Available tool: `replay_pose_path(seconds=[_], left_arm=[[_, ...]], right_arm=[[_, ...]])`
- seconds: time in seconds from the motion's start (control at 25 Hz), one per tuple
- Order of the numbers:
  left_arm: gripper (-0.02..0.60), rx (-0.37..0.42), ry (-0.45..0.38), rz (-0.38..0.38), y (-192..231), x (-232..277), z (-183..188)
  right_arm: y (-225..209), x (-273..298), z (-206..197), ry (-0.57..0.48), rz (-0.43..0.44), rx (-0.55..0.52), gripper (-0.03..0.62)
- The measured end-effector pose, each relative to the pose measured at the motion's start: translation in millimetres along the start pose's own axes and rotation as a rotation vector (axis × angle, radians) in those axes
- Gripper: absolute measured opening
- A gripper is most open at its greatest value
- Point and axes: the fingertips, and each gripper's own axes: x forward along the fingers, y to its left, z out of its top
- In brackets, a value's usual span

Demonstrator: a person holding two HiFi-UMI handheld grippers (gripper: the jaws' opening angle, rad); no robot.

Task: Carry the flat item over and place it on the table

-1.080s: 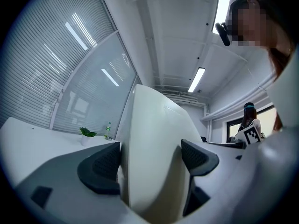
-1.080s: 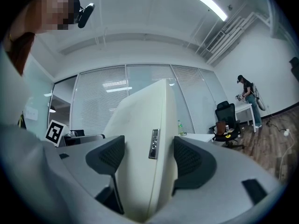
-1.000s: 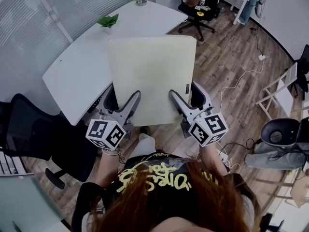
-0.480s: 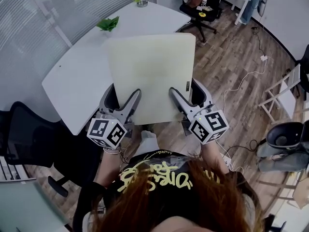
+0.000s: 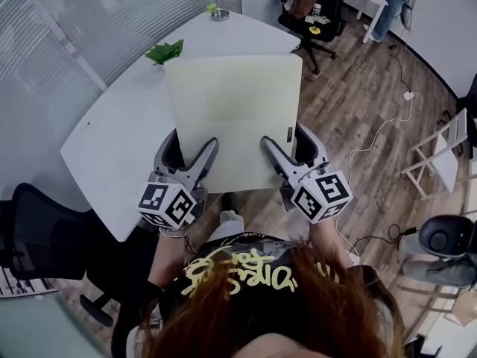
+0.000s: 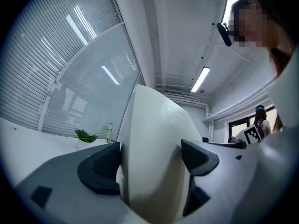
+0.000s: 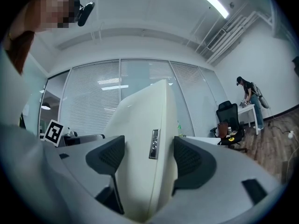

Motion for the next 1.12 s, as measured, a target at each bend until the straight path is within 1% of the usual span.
replay_pose_path(seconds=[0.2,0.6,0.92,1.12], left_arm=[[0.405,-0.005,0.000,-0.006,37.8,44.1,12.6],[0.405,-0.006,0.012,-0.013,106.0,110.9,43.5],[0.405,-0.003,0.020,-0.037,148.3,155.8,58.2],[0.405,-0.004,0.023,-0.037,163.6,164.7,56.7]], right_arm=[[-21.0,54.6,7.3,-0.006,-0.006,-0.004,0.334],[-44.4,149.0,23.0,-0.007,-0.014,0.003,0.334],[-61.8,205.4,28.8,-0.014,-0.043,0.008,0.334],[-64.9,221.9,24.1,-0.011,-0.048,0.012,0.334]])
